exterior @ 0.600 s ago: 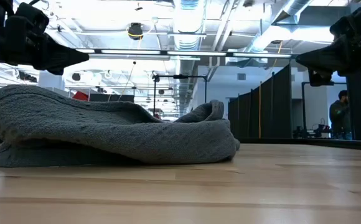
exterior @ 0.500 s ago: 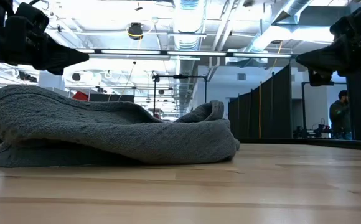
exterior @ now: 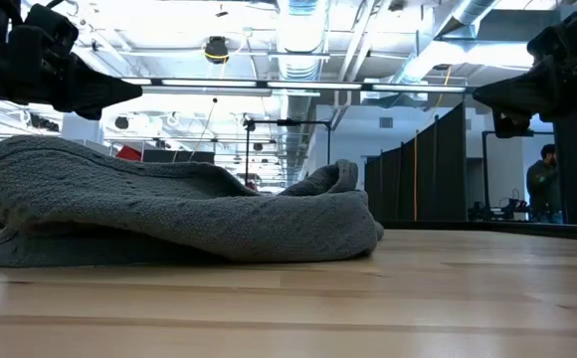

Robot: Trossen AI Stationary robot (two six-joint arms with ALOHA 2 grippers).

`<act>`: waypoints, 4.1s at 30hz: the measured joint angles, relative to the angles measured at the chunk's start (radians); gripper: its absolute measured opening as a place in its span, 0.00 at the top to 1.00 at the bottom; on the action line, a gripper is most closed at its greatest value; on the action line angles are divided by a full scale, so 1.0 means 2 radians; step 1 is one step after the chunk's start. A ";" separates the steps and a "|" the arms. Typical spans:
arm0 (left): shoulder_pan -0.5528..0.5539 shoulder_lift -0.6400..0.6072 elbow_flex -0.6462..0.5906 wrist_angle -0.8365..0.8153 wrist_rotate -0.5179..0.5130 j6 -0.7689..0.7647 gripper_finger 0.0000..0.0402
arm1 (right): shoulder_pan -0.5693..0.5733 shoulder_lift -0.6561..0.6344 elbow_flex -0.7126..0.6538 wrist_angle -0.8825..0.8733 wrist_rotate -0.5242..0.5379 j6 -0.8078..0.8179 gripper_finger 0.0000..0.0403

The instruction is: Roll towel

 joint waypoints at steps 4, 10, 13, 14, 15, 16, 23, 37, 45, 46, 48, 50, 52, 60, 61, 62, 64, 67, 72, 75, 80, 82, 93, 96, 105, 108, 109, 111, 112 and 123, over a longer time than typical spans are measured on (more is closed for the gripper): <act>0.000 0.000 0.000 0.000 0.000 0.000 1.00 | 0.000 0.000 0.000 0.000 0.000 0.000 1.00; 0.000 0.000 0.000 0.000 0.000 0.000 1.00 | 0.000 0.000 0.000 0.000 0.000 0.000 1.00; 0.000 0.000 0.000 0.000 0.000 0.000 1.00 | 0.000 0.000 0.000 0.000 0.000 0.000 1.00; 0.000 0.000 0.000 0.000 0.000 0.000 1.00 | 0.000 0.000 0.000 0.000 0.000 0.000 1.00; 0.000 0.000 0.000 0.000 0.000 0.000 1.00 | 0.000 0.000 0.000 0.000 0.000 0.000 1.00; 0.000 0.000 0.000 0.000 0.000 0.000 1.00 | 0.000 0.000 0.000 0.000 0.000 0.000 1.00; 0.000 0.000 0.000 0.000 0.000 0.000 1.00 | 0.000 0.000 0.000 0.000 0.000 0.000 1.00; 0.000 0.000 0.000 0.000 0.000 0.000 1.00 | 0.000 0.000 0.000 0.000 0.000 0.000 1.00; 0.000 0.000 0.000 0.000 0.000 0.000 1.00 | 0.000 0.000 0.000 0.000 0.000 0.000 1.00; 0.000 0.000 0.000 0.000 0.000 0.000 1.00 | 0.000 0.000 0.000 0.000 0.000 0.000 1.00; 0.000 0.000 0.000 0.000 0.000 -0.001 1.00 | 0.000 0.000 0.000 0.000 0.000 0.000 1.00; 0.000 0.000 0.000 0.001 0.000 -0.021 1.00 | 0.000 0.000 0.000 0.000 0.000 0.000 1.00; -0.001 0.000 0.000 0.004 0.001 -0.091 1.00 | 0.000 0.000 0.000 0.000 0.000 0.000 1.00; -0.002 0.000 0.000 0.057 0.003 -0.264 1.00 | 0.000 0.000 0.000 0.000 0.000 0.000 1.00; -0.003 0.000 0.000 0.068 0.011 -0.276 1.00 | 0.000 0.000 0.000 0.000 0.000 0.000 1.00; -0.005 0.002 0.000 0.081 0.029 -0.284 1.00 | 0.000 0.000 0.000 0.000 0.000 0.000 1.00; -0.017 0.016 0.000 0.129 0.083 -0.283 1.00 | 0.000 0.000 0.000 0.000 0.000 0.000 1.00; -0.057 0.067 0.000 0.241 0.139 -0.253 1.00 | 0.000 0.000 0.000 0.000 0.000 0.000 1.00; -0.144 0.200 0.000 0.380 0.141 -0.161 1.00 | 0.000 0.000 0.000 0.000 0.000 0.000 1.00; -0.185 0.298 0.000 0.441 0.107 -0.138 1.00 | 0.000 0.000 0.000 0.000 0.000 0.000 1.00; -0.209 0.451 0.015 0.455 0.014 -0.153 1.00 | 0.000 0.000 0.000 0.000 0.000 0.000 1.00; -0.201 0.502 0.031 0.465 0.003 -0.134 1.00 | 0.000 0.000 0.000 0.000 0.000 0.000 1.00; -0.122 0.666 0.172 0.348 -0.040 -0.093 0.84 | 0.000 0.000 0.000 0.000 0.000 0.000 1.00; -0.109 0.709 0.247 0.274 -0.039 -0.039 0.72 | 0.000 0.000 0.000 0.000 0.000 0.000 1.00; -0.036 0.782 0.436 -0.080 -0.044 -0.005 0.56 | 0.000 0.000 0.000 0.000 0.000 0.000 1.00; -0.016 0.793 0.460 -0.128 -0.046 0.010 0.57 | 0.000 0.000 0.000 0.000 0.000 0.000 1.00; -0.010 0.793 0.462 -0.131 -0.046 0.016 0.57 | 0.000 0.000 0.000 0.000 0.000 0.000 1.00; 0.001 0.793 0.463 -0.133 -0.033 0.026 0.58 | 0.000 0.000 0.000 0.000 0.000 0.000 1.00; 0.006 0.793 0.464 -0.138 -0.017 0.030 0.58 | 0.000 0.000 0.000 0.000 0.000 0.000 1.00; 0.018 0.793 0.443 -0.154 0.014 0.076 0.58 | 0.000 0.000 0.000 0.000 0.000 0.000 1.00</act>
